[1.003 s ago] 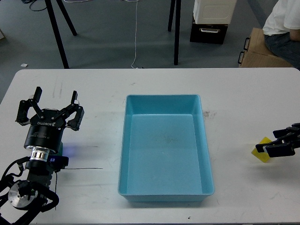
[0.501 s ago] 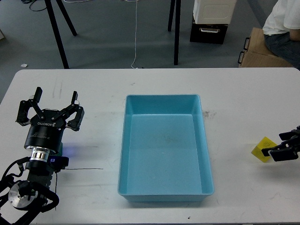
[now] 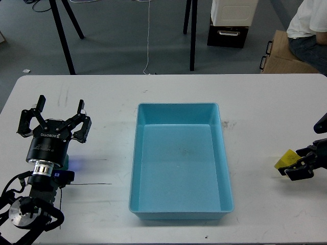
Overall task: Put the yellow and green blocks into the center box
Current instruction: 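Lower the right gripper onto the yellow cube and close on it, then lift the yellow cube with the right gripper and lower it into the tub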
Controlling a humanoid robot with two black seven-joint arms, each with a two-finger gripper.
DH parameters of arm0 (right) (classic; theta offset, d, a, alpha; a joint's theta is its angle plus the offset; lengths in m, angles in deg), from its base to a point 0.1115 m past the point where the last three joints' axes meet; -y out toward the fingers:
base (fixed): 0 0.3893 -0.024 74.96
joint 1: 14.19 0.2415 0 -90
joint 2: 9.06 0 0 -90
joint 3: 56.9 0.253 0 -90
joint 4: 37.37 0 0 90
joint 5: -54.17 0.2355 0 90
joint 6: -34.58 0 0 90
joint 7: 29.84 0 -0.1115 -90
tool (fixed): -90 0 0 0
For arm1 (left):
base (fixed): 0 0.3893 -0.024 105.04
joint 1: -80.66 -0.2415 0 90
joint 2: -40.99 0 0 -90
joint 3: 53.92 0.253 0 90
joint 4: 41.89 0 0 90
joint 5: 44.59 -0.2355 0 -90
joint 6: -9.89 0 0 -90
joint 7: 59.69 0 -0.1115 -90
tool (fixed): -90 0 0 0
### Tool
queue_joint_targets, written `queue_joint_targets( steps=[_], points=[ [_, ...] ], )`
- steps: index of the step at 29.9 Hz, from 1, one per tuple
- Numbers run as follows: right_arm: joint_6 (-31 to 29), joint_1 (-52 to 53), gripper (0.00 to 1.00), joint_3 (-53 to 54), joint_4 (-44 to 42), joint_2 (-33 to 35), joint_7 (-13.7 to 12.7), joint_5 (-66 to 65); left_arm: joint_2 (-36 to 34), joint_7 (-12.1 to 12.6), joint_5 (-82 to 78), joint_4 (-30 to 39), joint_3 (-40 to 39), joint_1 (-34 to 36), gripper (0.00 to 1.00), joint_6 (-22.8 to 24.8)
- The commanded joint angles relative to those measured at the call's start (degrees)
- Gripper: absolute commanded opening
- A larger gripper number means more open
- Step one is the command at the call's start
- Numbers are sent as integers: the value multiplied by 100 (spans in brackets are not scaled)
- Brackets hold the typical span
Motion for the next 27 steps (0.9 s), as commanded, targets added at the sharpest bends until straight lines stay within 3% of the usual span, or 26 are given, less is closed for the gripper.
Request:
queue_joint_targets(
  steps=[1,6,15,19,24,27],
  points=[
    [0,37,97,-100,-91,-53,0,-21,1,0,1,-12,3,-2,100,0],
    [0,117,87,-126,-171,-159,0,-65,1,0,-8,-65,-6,15,100,0],
    [0,231,82,-336,-179,-247,0,-364,-43,0,-17,-179,-296,42,100,0],
    [0,301,68,-495,-188,-238,0,-382,-43,0,-17,-179,-296,77,100,-9],
    [0,520,31,-495,-223,-212,0,-373,-43,0,-17,-179,-279,112,100,0],
    [0,687,18,-486,-267,-203,0,-329,-43,0,-17,-188,-270,112,100,0]
  ],
)
